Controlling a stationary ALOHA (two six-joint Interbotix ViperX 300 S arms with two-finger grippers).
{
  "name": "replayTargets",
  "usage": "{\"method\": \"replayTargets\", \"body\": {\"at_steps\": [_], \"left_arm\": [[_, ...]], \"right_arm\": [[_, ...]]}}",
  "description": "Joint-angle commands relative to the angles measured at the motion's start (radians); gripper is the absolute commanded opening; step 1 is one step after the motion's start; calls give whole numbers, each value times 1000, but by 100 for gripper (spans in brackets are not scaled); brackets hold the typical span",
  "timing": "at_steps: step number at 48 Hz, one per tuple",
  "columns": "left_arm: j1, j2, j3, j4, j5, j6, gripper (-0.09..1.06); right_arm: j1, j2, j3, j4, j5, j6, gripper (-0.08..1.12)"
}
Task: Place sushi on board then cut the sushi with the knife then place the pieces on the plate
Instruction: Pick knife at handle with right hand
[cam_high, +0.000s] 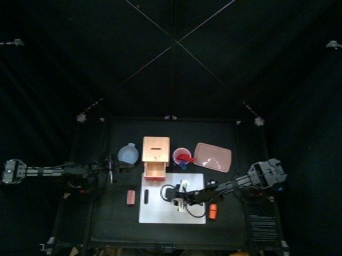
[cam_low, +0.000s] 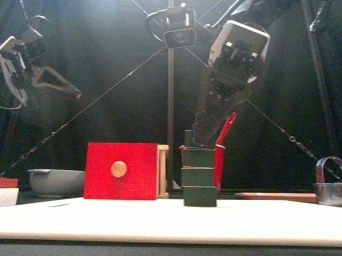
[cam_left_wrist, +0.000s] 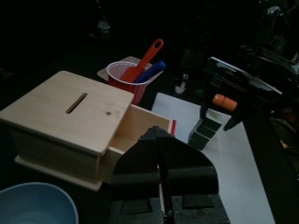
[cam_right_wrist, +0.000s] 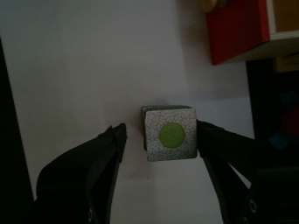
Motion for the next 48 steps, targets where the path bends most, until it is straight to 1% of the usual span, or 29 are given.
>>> {"method": "replayTargets", "body": {"at_steps": [1, 12, 21, 33, 41, 48], "left_arm": [[8, 5, -15, 0, -9, 0, 11], [8, 3, -12, -18, -8, 0, 11], [8, 3, -12, -18, -8, -2, 11], [8, 5, -9, -18, -8, -2, 11], [8, 3, 0, -34, -6, -2, 11], [8, 3, 3, -37, -8, 0, 11]], "right_arm": [[-12, -43, -5, 9, -29, -2, 93], [12, -46, -28, 37, -21, 2, 93], [63, -38, -55, 51, 15, 11, 93], [87, -28, -78, 67, 20, 12, 93], [94, -12, -80, 78, 20, 14, 93], [92, -15, -78, 78, 23, 15, 93]]}}
